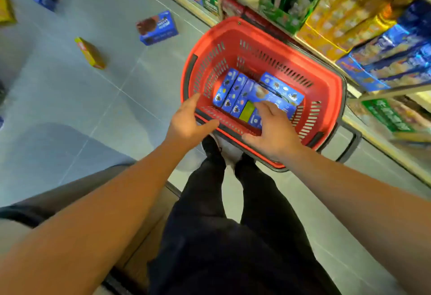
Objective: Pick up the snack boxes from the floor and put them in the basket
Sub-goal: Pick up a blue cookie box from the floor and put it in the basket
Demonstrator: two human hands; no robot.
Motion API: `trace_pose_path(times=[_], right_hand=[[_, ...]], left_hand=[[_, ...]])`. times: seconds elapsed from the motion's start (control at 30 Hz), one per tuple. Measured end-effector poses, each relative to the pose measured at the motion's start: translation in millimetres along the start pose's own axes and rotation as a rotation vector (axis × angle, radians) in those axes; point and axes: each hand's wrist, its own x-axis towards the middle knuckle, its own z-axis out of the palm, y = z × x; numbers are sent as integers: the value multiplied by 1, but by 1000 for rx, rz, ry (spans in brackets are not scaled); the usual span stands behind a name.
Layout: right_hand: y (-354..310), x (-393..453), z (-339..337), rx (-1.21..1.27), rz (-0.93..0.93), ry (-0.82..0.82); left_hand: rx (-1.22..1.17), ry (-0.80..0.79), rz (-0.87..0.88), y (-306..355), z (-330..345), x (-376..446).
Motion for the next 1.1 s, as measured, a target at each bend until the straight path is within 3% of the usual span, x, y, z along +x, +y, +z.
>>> trace_pose_path(times=[0.3, 0.57, 0.83, 1.1], right_hand=[[-135, 3, -33, -138, -247, -8], [-244, 37, -3, -232, -406, 22], [-364, 86, 25, -295, -389, 64], [-407, 157, 16, -253, -315, 88]], left_hand=[[-81, 258, -126, -30, -102, -86], [-176, 428, -155, -102, -186, -93], [-237, 465, -117, -180, -302, -49], [-213, 405, -76, -197, -376, 25]])
